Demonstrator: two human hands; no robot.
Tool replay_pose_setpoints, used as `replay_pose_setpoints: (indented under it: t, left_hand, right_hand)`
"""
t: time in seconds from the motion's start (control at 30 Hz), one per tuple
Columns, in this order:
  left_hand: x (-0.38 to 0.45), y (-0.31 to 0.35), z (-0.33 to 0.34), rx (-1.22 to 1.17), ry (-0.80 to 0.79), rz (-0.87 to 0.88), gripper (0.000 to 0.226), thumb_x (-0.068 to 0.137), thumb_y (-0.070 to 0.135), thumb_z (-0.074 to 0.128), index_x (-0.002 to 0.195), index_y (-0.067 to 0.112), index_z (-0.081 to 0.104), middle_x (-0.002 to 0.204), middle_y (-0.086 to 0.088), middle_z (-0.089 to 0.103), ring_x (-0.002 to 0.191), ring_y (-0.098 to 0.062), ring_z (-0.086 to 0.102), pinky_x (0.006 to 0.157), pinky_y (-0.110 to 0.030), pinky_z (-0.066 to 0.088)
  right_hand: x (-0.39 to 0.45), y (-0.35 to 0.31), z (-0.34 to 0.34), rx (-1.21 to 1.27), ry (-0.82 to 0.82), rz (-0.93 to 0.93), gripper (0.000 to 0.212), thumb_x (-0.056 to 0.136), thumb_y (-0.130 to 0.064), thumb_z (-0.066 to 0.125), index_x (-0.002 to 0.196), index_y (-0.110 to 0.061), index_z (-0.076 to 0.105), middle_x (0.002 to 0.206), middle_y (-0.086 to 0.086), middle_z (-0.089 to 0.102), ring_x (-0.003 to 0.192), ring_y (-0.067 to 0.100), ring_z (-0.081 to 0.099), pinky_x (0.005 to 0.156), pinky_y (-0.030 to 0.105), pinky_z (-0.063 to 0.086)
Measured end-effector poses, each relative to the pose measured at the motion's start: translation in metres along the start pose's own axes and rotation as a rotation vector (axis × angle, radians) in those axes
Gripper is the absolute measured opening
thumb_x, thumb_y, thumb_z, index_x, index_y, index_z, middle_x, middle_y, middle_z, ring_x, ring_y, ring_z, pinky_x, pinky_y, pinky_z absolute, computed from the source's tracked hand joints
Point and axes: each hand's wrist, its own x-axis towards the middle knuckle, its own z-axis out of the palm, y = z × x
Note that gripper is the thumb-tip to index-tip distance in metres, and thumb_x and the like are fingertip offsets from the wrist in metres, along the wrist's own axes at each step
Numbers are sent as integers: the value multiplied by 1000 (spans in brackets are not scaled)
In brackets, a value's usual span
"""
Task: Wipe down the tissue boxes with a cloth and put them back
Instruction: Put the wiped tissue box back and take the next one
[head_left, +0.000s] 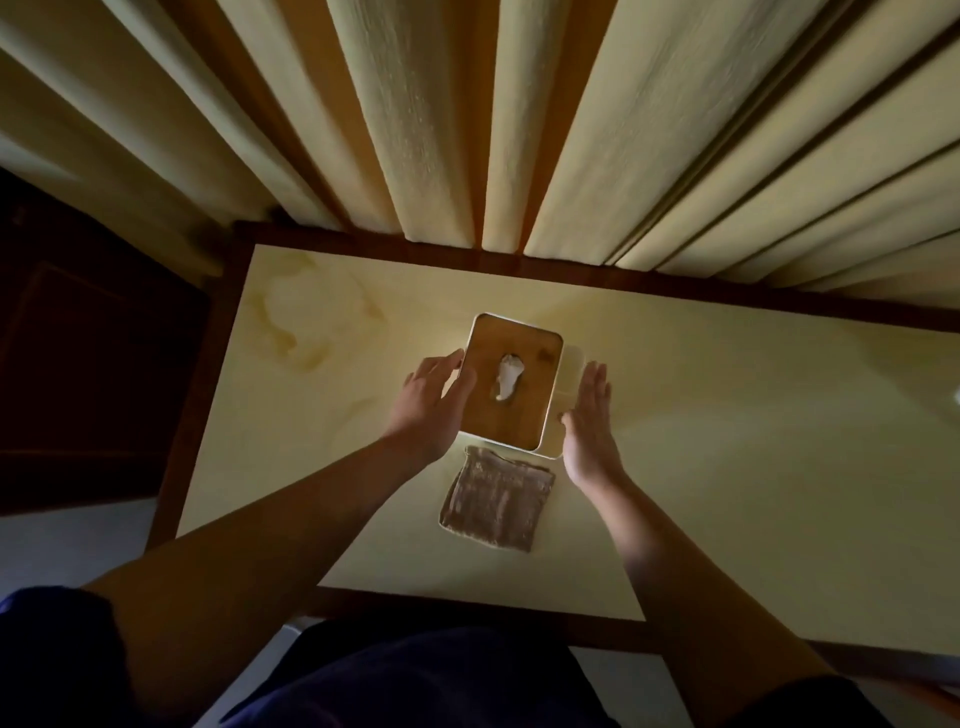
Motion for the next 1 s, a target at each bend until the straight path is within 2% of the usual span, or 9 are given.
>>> replay_pose_setpoints:
  t: [0.13,0.2,0.27,0.37,0.47,0.63,0.77,0.87,1.0]
  left_hand:
    - [-18,-21,-8,51,3,47,79,89,68,34,150,22,51,144,0,56,127,-19,53,107,-39,43]
    - [-32,-41,-16,82,51,69,57,101,51,41,149,21,52,143,0,57,120,-16,57,97,-32,43]
    - [-49,-66,-29,97,100,69,44,107,38,45,147,22,54,142,1,59,117,-14,58,92,-28,42]
    - [-79,-114,-55,123,100,51,41,108,34,47,147,25,53,141,4,59,120,-15,59,96,-35,49]
    - [-104,-154,-82,176,72,-8,41,108,35,47,149,27,51,137,5,60,115,-13,60,94,-37,52]
    - [-124,-201,-126,244,102,-36,41,107,34,49,147,27,52,131,5,63,111,-17,62,91,-40,55]
    - [-126,-230,-157,296,133,-22,43,105,36,52,147,25,53,132,3,63,114,-20,60,93,-41,53]
    - [-120,-251,-176,423,211,43,58,97,49,45,148,21,53,142,-4,59,127,-30,54,103,-48,47]
    - [-104,-279,-186,529,312,102,70,98,45,44,160,15,33,163,-11,37,147,-36,37,120,-55,31]
  right_hand:
    - [-52,-25,-5,68,245,-233,75,104,-50,31,169,-24,5,176,-6,-9,163,16,-8,131,49,13]
    - [-81,-25,-1,-28,339,-469,65,108,-33,42,167,-15,22,177,7,9,164,27,4,127,57,24]
    - [-104,-19,9,-116,325,-668,60,105,-16,51,161,-6,31,172,20,23,161,38,16,126,61,27]
    - [-120,-3,27,-301,127,-841,57,106,-9,48,161,-4,36,170,19,29,160,39,22,125,60,30]
    - [-113,22,45,-481,-89,-843,57,108,-15,47,163,-8,34,174,10,24,162,34,17,123,57,35]
    - [-81,21,66,-734,-231,-776,60,109,-35,43,163,-9,34,172,9,29,161,29,20,121,56,37]
    - [-84,4,95,-836,-218,-721,66,111,-42,30,167,-9,20,176,8,14,164,28,7,129,53,24]
    - [-104,-8,126,-863,-148,-679,66,110,-39,31,167,-7,21,176,11,15,164,30,6,128,53,23]
    - [-142,-20,174,-827,-97,-619,67,107,-37,36,166,-7,23,176,9,15,163,30,9,130,53,16]
